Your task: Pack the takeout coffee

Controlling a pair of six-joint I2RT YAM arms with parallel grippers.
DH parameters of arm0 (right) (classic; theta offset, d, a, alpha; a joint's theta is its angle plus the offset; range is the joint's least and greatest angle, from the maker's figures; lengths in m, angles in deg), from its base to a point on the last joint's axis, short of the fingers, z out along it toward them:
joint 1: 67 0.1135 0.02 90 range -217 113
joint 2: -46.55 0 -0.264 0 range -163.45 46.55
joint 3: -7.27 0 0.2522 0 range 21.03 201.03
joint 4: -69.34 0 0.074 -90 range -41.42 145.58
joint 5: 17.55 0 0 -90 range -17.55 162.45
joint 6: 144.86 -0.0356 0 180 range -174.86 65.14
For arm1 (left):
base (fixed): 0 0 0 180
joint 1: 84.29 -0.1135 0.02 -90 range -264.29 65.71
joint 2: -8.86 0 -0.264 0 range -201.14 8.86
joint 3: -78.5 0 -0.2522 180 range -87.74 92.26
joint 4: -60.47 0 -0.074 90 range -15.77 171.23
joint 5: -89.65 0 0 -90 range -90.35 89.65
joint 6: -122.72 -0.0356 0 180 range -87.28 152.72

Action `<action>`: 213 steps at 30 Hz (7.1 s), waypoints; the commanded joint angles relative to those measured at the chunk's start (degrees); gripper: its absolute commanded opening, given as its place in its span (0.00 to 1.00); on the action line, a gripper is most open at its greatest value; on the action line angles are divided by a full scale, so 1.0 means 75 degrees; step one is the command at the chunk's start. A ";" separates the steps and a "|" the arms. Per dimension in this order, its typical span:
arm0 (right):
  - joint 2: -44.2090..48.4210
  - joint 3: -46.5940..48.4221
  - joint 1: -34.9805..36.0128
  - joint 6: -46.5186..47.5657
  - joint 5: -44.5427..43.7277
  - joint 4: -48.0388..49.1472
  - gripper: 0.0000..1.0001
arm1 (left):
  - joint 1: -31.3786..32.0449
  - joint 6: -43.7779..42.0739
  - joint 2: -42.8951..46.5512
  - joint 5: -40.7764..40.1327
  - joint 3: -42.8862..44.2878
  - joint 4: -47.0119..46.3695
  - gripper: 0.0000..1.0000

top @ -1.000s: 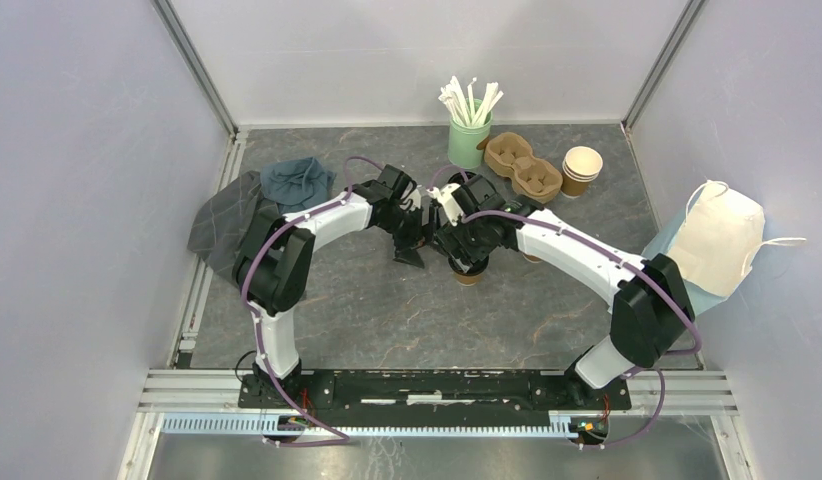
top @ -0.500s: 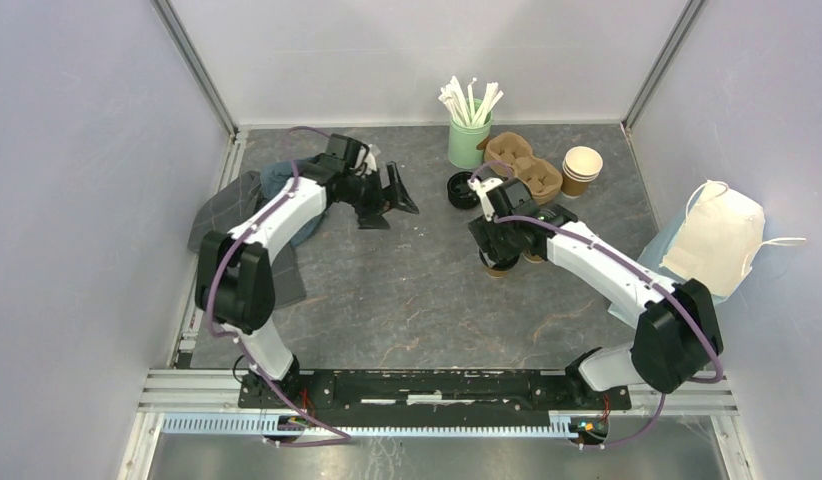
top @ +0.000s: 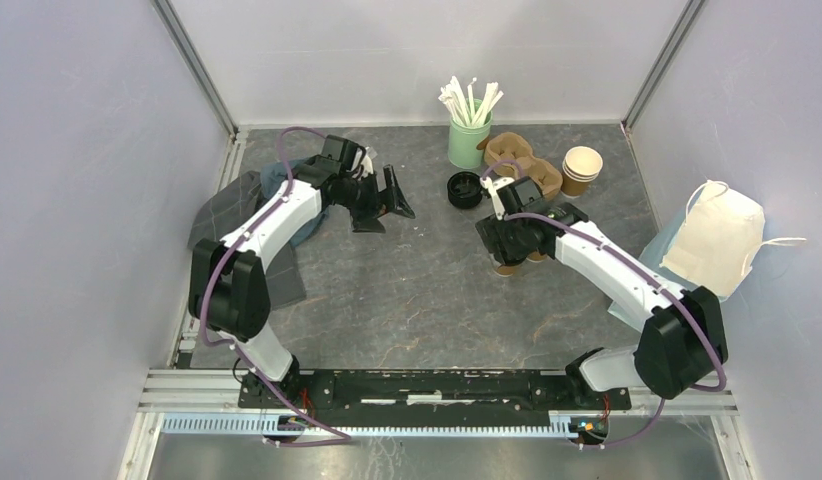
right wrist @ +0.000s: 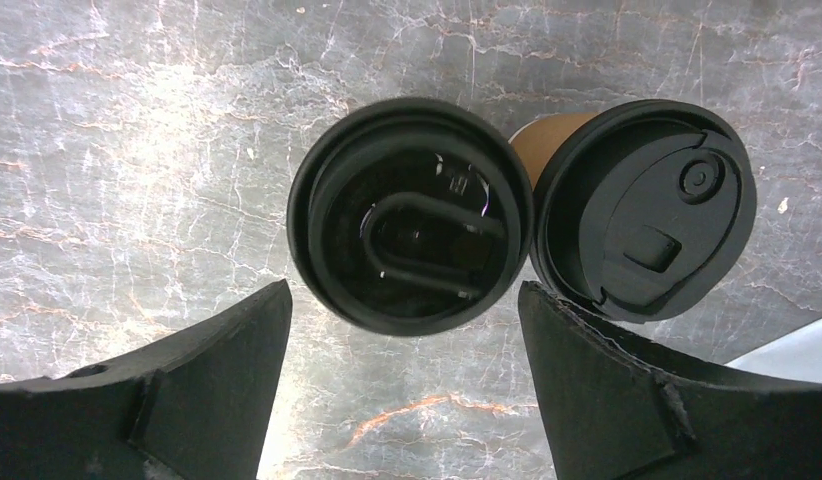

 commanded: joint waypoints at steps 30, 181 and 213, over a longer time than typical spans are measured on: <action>0.0410 0.5710 -0.2237 -0.1139 -0.6036 -0.3141 0.98 | 0.0023 -0.0272 0.1778 0.0026 0.0066 0.0716 0.97; -0.2869 0.4077 -0.2573 0.0256 0.0625 0.1884 0.00 | 0.0511 -0.1901 0.1267 -0.1393 0.1067 0.2281 0.97; 0.0948 0.1715 0.1727 0.1282 0.2010 0.1985 0.00 | -0.1572 0.4416 0.3038 0.2136 -0.1447 -0.2907 0.64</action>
